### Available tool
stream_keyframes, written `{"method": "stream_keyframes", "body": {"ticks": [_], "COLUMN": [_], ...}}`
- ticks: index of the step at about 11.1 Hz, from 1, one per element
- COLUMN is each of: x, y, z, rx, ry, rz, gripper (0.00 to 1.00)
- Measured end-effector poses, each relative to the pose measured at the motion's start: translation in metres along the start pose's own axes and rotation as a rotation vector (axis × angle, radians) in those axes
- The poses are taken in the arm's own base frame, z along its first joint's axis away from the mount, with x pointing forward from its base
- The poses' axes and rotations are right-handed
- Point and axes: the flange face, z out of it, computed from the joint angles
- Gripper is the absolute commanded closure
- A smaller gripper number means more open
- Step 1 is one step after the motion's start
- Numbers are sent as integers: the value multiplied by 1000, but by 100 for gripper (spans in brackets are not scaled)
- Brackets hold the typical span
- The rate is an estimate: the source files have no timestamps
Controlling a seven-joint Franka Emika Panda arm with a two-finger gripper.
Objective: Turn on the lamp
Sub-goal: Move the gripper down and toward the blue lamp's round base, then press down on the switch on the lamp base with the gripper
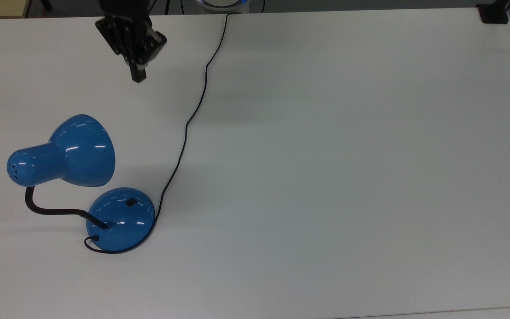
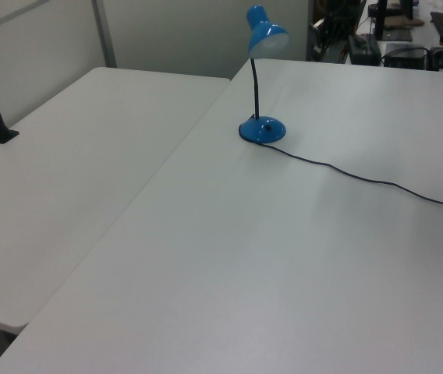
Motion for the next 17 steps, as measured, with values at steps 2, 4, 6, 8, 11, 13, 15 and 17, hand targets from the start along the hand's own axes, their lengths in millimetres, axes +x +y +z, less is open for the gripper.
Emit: {"method": "stream_keyframes", "body": {"ticks": [2,4,6,8,11,13,15,17], "x": [-20,-35,-42,-47,-37,-21,-12,-6], "y": [-5,-5,-9,-13,-22,-30,-32,-35], "z": [34,66,105,145,176,191,207,223], "rx": [-50,-119,-189,-235,-267,-270,-276,-284], "ry": [96,128,184,235,279,319,334,341], "rz": [18,20,30,60,94,128,145,132], "gripper": [100,100,100,100,100,100,100,100]}}
